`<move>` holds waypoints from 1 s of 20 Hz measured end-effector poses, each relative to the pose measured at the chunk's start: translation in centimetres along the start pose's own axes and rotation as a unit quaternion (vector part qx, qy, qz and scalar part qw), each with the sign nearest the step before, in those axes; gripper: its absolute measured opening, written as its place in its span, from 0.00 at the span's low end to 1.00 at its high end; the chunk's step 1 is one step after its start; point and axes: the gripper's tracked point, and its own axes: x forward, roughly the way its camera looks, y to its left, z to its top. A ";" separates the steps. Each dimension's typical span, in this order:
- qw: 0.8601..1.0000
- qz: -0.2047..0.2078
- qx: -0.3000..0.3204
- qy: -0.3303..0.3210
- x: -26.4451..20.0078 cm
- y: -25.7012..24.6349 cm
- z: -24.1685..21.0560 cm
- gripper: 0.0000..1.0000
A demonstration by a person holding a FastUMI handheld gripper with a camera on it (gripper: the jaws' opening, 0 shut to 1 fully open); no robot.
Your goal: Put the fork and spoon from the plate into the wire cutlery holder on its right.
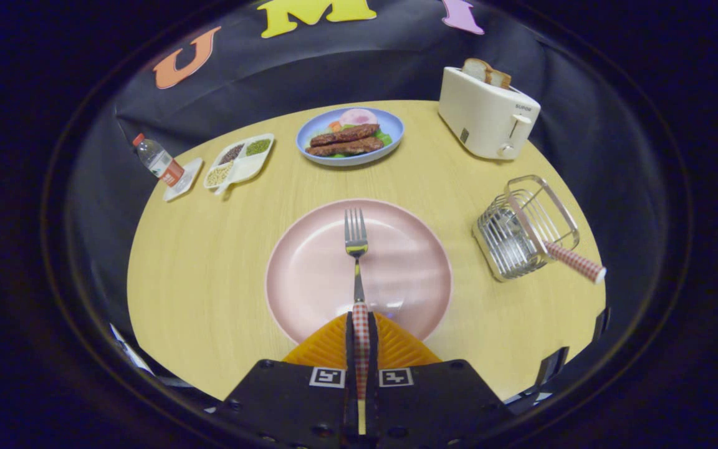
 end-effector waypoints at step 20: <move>0.967 0.023 -0.027 0.251 -10.3 -18.0 6.3 0.05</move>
